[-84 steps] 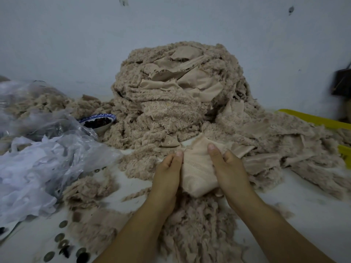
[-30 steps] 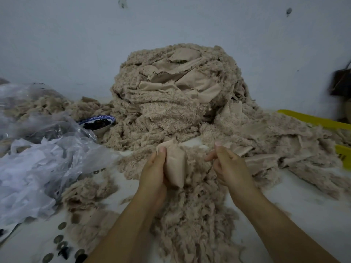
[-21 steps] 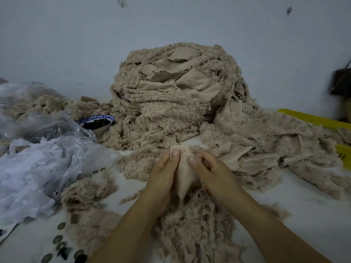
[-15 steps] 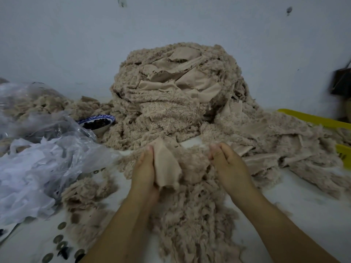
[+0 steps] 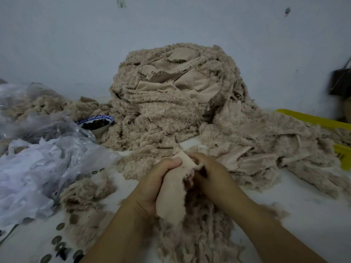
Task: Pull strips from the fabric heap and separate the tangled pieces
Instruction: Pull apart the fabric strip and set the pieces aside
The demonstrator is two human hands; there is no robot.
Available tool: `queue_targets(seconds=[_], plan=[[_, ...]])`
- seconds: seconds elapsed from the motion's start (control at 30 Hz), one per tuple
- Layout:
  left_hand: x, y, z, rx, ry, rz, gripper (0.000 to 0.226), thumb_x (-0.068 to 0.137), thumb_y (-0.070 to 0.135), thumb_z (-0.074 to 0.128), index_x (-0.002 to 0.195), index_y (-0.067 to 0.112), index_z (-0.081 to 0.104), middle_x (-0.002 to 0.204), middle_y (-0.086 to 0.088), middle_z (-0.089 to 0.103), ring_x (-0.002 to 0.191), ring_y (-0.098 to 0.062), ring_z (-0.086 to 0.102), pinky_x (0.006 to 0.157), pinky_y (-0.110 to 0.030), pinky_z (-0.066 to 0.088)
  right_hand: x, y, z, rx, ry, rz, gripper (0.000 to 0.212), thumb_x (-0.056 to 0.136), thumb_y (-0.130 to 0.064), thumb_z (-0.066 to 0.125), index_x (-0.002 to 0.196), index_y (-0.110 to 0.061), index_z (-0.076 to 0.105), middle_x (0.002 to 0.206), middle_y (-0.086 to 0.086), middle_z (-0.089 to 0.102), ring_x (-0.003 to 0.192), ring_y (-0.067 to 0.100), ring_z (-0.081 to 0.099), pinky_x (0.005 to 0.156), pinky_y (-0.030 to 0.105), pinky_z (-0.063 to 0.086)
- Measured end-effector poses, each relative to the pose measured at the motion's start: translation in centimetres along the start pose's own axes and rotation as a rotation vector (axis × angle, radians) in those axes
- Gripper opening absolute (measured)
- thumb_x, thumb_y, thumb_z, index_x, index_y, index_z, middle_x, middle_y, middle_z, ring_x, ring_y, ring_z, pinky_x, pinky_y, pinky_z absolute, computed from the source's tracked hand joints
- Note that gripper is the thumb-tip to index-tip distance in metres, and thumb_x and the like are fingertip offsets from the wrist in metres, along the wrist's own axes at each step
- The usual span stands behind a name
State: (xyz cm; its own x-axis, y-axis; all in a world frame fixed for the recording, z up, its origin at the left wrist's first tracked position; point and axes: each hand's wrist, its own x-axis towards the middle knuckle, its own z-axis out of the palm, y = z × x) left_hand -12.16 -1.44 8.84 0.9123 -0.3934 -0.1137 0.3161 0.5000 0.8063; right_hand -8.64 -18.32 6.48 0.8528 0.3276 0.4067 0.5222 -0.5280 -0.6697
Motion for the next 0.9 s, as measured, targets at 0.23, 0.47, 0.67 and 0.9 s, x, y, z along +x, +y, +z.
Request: queue_targets(seconds=[0.23, 0.47, 0.67, 0.9], plan=[[1.6, -0.4, -0.6, 0.296, 0.227, 0.302, 0.039, 0.077, 0.049, 0.079, 0.108, 0.026, 0.078, 0.122, -0.002, 0.071, 0.105, -0.019, 0.071, 0.082, -0.038, 0.058, 0.2, -0.8, -2.2, 0.625, 0.214, 0.289, 0.021, 0.102, -0.028, 0.050, 0.097, -0.032, 0.070, 0.084, -0.004, 0.072, 0.073, 0.017, 0.067, 0.068, 0.028, 0.055], [2.0, -1.4, -0.2, 0.438, 0.358, 0.369, 0.052, 0.077, 0.057, 0.077, 0.098, 0.009, 0.076, 0.103, -0.019, 0.074, 0.095, -0.031, 0.071, 0.083, -0.051, 0.059, -0.1, -1.7, -1.5, 0.653, 0.059, 0.122, 0.031, 0.077, -0.069, 0.058, 0.100, -0.050, 0.068, 0.110, -0.010, 0.069, 0.102, 0.005, 0.066, 0.079, 0.021, 0.055], [2.5, -0.3, -0.5, -0.109, 0.414, 0.361, 0.031, 0.076, 0.033, 0.071, 0.092, 0.009, 0.081, 0.105, -0.013, 0.076, 0.094, -0.024, 0.075, 0.066, -0.034, 0.062, -0.4, -1.2, 0.8, 0.194, -0.281, 0.195, 0.047, 0.079, -0.069, 0.065, 0.111, -0.034, 0.063, 0.099, -0.017, 0.068, 0.085, -0.010, 0.063, 0.071, 0.012, 0.049], [2.5, 1.1, -2.3, -0.386, 0.469, 0.421, 0.037, 0.096, 0.034, 0.056, 0.119, 0.007, 0.067, 0.113, -0.012, 0.075, 0.101, -0.022, 0.073, 0.080, -0.039, 0.061, -0.6, -1.0, -0.7, 0.180, -0.219, 0.202, 0.037, 0.102, -0.048, 0.043, 0.073, -0.038, 0.064, 0.086, -0.012, 0.069, 0.076, -0.003, 0.061, 0.070, 0.015, 0.045]])
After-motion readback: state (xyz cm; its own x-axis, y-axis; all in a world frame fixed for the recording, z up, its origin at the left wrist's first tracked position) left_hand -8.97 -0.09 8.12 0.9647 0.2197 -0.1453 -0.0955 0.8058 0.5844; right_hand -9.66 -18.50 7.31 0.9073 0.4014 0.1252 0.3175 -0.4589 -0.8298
